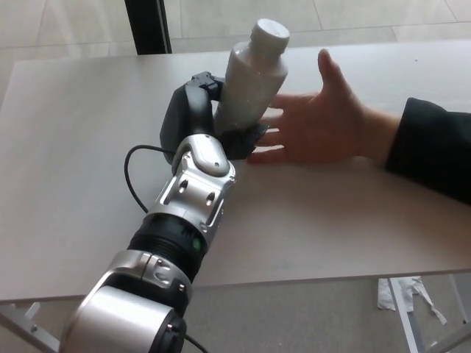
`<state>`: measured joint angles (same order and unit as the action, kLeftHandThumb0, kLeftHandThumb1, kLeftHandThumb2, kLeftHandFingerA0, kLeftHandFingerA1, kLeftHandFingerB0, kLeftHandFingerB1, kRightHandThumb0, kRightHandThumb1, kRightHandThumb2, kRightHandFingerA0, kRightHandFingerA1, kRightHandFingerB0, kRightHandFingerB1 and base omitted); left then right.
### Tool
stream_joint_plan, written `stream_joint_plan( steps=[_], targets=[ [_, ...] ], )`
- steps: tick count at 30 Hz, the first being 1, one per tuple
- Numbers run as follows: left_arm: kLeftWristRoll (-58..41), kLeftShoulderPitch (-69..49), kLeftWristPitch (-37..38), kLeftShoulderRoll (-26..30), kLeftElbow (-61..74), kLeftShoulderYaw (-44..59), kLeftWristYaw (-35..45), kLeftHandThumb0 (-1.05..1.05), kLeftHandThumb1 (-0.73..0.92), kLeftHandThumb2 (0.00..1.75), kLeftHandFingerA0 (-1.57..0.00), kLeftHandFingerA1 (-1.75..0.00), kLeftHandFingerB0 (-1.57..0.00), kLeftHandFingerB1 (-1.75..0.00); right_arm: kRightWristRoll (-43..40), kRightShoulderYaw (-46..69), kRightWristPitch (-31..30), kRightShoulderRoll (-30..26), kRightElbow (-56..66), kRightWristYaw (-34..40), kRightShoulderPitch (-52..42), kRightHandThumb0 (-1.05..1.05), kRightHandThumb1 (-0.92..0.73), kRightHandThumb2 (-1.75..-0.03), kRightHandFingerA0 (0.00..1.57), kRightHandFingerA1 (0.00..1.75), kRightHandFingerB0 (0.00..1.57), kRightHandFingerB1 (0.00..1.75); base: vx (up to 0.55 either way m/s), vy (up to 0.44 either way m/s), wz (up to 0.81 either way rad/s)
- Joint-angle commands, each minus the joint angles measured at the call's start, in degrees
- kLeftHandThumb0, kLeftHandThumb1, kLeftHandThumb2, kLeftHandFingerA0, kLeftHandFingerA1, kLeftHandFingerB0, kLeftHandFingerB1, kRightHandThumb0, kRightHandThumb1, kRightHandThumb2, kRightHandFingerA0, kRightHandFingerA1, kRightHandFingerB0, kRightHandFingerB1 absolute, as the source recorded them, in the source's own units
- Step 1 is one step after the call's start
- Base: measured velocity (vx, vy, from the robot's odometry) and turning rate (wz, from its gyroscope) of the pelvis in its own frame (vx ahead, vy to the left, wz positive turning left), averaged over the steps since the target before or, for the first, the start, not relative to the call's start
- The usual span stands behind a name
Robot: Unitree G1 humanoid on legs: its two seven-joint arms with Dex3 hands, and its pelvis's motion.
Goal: Pick up a bottle and hand it
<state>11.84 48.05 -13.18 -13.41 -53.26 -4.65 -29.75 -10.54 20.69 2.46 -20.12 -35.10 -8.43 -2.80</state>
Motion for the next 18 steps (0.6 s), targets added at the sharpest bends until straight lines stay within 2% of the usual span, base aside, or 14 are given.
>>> stream_joint_plan(
  steps=[1, 2, 3, 4, 5, 6, 7, 8, 10, 12, 13, 14, 17, 18],
  targets=[
    [-0.70, 3.41, 4.82, -8.16, -2.32, -0.84, -3.92, -0.29, 0.73, 0.66, -0.75, -1.22, -0.69, -0.64, 0.23, -0.25, -0.65, -0.26, 2.67, 0.70, 1.51, -0.68, -0.61, -0.59, 1.03, 0.99, 0.35, 0.61, 0.00, 0.000, 0.00],
    [-0.88, 3.84, 4.79, -8.60, -2.49, -0.83, -4.38, -0.28, 0.71, 0.65, -0.77, -1.26, -0.70, -0.65, -0.30, 0.04, -0.65, -0.14, 2.58, 0.42, 1.65, -0.67, -0.45, -0.89, 1.05, 1.07, 0.35, 0.63, 0.00, 0.000, 0.00],
    [-1.05, 4.25, 4.48, -9.16, -2.15, -0.87, -4.65, -0.25, 0.70, 0.68, -0.79, -1.35, -0.69, -0.64, -0.76, 0.33, -0.46, 0.03, 2.60, 0.22, 1.72, -0.68, -0.60, -0.58, 1.03, 1.01, 0.37, 0.60, 0.00, 0.000, 0.00],
    [-1.13, 4.33, 4.50, -9.20, -2.19, -0.91, -4.71, -0.25, 0.70, 0.68, -0.79, -1.35, -0.69, -0.64, -0.81, 0.36, -0.47, 0.06, 2.63, 0.20, 1.72, -0.68, -0.60, -0.58, 1.03, 1.01, 0.37, 0.60, 0.00, 0.000, 0.00],
    [-1.03, 4.68, 3.99, -9.66, -1.78, -1.38, -4.47, -0.22, 0.70, 0.69, -0.77, -1.48, -0.73, -0.69, -0.35, 0.14, -0.41, -0.13, 2.40, 0.41, 1.77, -0.73, -0.47, -0.91, 0.96, 0.96, 0.36, 0.64, 0.00, 0.000, 0.00],
    [-1.01, 4.84, 3.79, -9.86, -1.62, -1.60, -4.38, -0.22, 0.70, 0.69, -0.77, -1.48, -0.73, -0.69, -0.15, 0.05, -0.40, -0.20, 2.30, 0.50, 1.79, -0.73, -0.47, -0.91, 0.96, 0.96, 0.36, 0.64, 0.00, 0.000, 0.00],
    [-0.95, 5.18, 3.14, -9.92, -1.53, -2.02, -3.72, -0.22, 0.74, 0.68, -0.82, -1.59, -0.80, -0.91, -0.31, 0.10, -0.73, -0.21, 2.47, 0.38, 1.74, -0.72, -0.60, -0.58, 1.09, 1.21, 0.38, 0.62, 0.00, 0.000, 0.00],
    [-0.69, 5.81, 2.02, -9.98, -1.48, -2.74, -2.56, -0.24, 0.76, 0.66, -0.80, -1.48, -0.68, -0.73, -0.62, 0.23, -1.28, -0.28, 2.76, 0.08, 1.63, -0.71, -0.44, -0.89, 1.07, 1.07, 0.36, 0.64, 0.00, 0.000, 0.00],
    [-0.54, 6.34, 1.31, -9.81, -1.85, -3.28, -2.27, -0.26, 0.73, 0.64, -0.81, -1.42, -0.57, -0.70, -0.39, 0.21, -1.12, -0.32, 2.65, 0.34, 1.67, -0.72, -0.60, -0.59, 1.05, 1.00, 0.38, 0.61, 0.00, 0.000, 0.00],
    [-1.09, 6.77, 0.56, -9.91, -2.03, -3.17, -2.09, -0.29, 0.71, 0.62, -0.87, -1.27, -0.41, -0.54, -0.32, 0.22, -0.48, -0.46, 2.13, 0.03, 1.67, -0.71, -0.60, -0.59, 1.04, 1.01, 0.38, 0.60, 0.00, 0.000, 0.00],
    [-1.33, 6.87, 0.30, -9.89, -1.99, -3.13, -1.87, -0.40, 0.57, 0.82, -0.90, -1.10, -0.29, -0.53, -0.47, 0.31, -0.56, -0.41, 2.11, -0.02, 1.71, -0.70, -0.44, -0.89, 1.07, 1.04, 0.36, 0.63, 0.00, 0.000, 0.00],
    [-1.93, 7.00, -0.29, -9.70, -1.64, -2.93, -1.14, -0.37, 0.69, 0.60, -0.86, -0.96, -0.27, -0.40, -0.84, 0.50, -0.93, -0.31, 2.04, -0.15, 1.86, -0.70, -0.60, -0.58, 1.07, 1.13, 0.38, 0.60, 0.00, 0.000, 0.00],
    [-3.07, 7.42, -0.87, -9.59, -1.53, -2.19, -1.13, -0.38, 0.70, 0.61, -0.83, -0.84, -0.25, -0.39, -0.44, 0.31, -0.34, -0.34, 1.88, -0.05, 1.88, -0.70, -0.60, -0.58, 1.07, 1.25, 0.36, 0.59, 0.00, 0.000, 0.00],
    [-3.28, 7.54, -0.43, -9.70, -1.61, -2.02, -1.52, -0.36, 0.72, 0.61, -0.87, -0.91, -0.27, -0.40, -0.27, 0.31, -1.02, -0.61, 2.27, 0.23, 1.91, -0.74, -0.47, -0.93, 1.13, 1.21, 0.32, 0.62, 0.00, 0.000, 0.00]
  ],
)
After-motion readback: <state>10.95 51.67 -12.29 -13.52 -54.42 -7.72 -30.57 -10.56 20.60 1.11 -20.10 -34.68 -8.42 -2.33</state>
